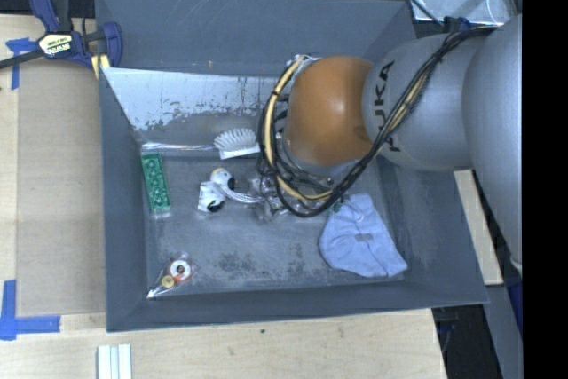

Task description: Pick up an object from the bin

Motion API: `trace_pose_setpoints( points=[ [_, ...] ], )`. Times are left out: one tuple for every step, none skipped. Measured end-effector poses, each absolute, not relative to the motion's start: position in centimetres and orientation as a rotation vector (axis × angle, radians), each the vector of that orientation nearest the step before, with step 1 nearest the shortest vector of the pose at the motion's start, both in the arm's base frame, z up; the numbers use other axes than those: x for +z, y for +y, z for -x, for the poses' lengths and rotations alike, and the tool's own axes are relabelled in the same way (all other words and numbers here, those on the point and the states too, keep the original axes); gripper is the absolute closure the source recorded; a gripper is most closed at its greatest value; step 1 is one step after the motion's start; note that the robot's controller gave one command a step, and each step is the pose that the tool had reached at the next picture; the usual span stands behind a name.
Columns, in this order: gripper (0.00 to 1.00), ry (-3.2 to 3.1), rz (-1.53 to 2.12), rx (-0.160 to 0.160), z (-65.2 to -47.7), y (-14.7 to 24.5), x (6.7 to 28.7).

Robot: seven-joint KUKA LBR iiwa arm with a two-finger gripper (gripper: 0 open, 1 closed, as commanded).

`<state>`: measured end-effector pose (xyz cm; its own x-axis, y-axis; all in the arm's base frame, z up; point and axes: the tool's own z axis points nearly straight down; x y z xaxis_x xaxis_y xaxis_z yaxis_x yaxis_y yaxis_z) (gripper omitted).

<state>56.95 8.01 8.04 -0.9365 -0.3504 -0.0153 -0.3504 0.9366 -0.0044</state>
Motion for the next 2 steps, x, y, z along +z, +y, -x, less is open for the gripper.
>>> trace_pose_setpoints(
  points=[
    [1.0,3.069,0.552,-0.003,-57.1,8.0,9.7],
    [1.0,3.08,0.552,-0.002,-56.8,8.0,13.5]
  ],
)
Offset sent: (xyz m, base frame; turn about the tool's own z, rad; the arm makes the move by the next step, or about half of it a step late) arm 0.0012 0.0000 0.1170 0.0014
